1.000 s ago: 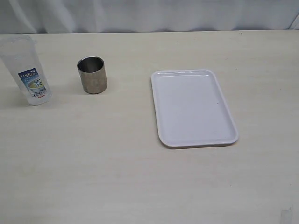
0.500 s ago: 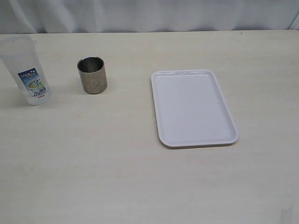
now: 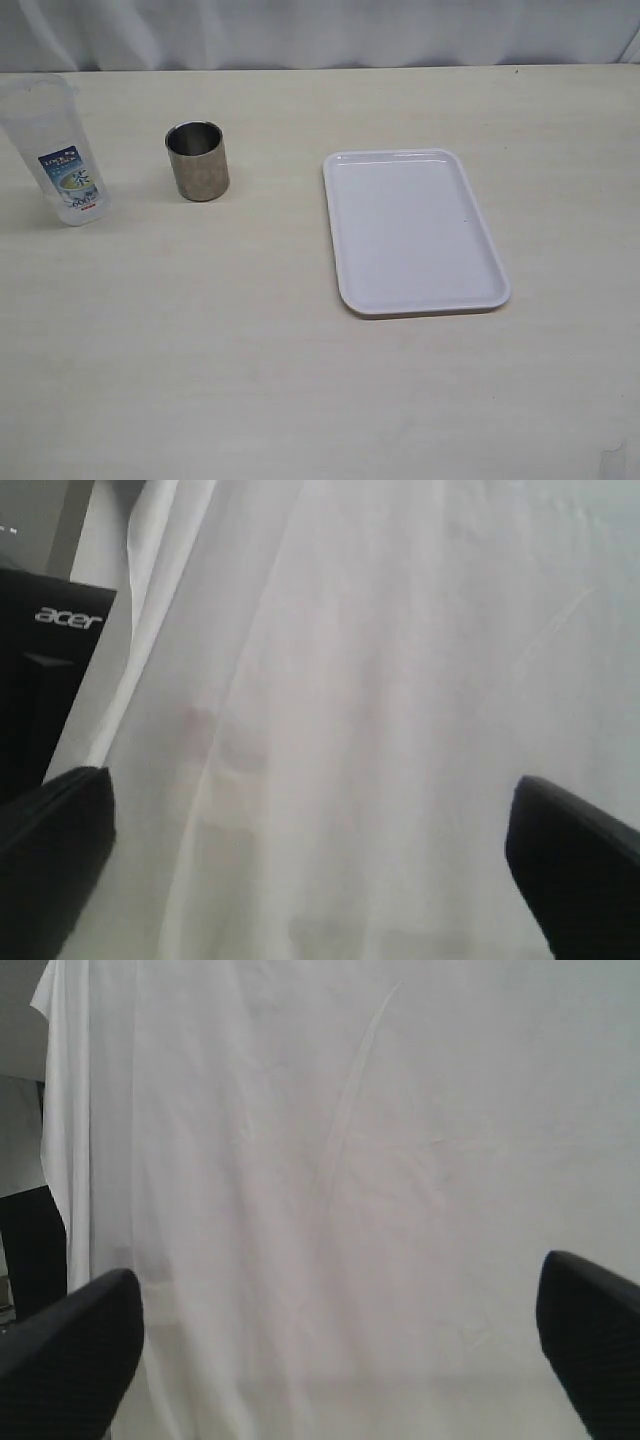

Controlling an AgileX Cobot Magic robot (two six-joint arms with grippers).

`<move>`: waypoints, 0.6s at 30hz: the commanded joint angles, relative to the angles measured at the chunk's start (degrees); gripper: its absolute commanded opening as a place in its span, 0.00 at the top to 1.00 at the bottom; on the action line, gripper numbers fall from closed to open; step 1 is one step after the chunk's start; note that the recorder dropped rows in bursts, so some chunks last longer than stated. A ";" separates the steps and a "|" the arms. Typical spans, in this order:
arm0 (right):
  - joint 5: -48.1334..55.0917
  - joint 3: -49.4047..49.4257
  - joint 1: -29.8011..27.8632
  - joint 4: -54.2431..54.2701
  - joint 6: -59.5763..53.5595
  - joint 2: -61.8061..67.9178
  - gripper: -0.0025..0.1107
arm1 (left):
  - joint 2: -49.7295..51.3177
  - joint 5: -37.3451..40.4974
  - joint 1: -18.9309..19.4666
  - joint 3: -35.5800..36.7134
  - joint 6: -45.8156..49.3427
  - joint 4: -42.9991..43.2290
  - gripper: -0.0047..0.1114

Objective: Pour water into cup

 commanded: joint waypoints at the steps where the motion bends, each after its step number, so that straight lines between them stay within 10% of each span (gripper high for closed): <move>1: -1.12 -0.40 -0.17 -0.86 0.12 0.68 0.08 | 15.81 -9.76 -0.20 0.19 -0.01 -0.23 0.09; 18: -1.12 -0.40 -0.17 -0.86 -1.74 0.68 0.08 | 61.65 -26.66 -0.20 -6.98 7.21 7.79 0.09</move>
